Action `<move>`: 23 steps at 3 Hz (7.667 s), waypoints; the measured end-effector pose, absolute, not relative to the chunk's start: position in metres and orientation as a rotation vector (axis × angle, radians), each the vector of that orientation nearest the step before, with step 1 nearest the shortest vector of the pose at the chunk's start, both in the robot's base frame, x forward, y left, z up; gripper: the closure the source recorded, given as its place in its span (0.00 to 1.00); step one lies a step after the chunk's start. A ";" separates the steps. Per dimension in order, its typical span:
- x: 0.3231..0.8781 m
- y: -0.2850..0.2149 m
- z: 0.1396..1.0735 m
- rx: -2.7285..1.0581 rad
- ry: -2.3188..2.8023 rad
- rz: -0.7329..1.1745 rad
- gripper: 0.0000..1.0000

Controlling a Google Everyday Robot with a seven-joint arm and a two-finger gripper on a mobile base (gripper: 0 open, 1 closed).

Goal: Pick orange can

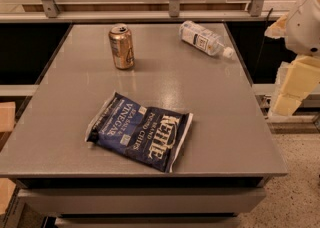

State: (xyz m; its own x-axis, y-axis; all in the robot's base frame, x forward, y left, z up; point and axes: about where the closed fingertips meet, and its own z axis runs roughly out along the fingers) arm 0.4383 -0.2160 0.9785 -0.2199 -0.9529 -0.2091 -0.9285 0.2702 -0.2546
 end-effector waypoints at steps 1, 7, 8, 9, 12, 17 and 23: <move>0.438 -0.216 0.979 -1.720 2.225 -0.107 0.00; 0.470 -0.187 0.970 -1.290 2.028 0.086 0.00; 0.481 -0.185 0.965 -1.198 1.975 0.142 0.00; 0.493 -0.178 0.961 -1.132 1.938 0.206 0.00; 0.521 -0.145 0.958 -0.983 1.845 0.425 0.00; 0.553 -0.082 0.953 -0.921 1.701 0.611 0.00; 0.592 -0.022 0.955 -0.758 1.504 0.596 0.00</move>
Offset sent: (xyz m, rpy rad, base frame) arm 0.0018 0.0002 0.0054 0.0189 -0.0295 -0.0351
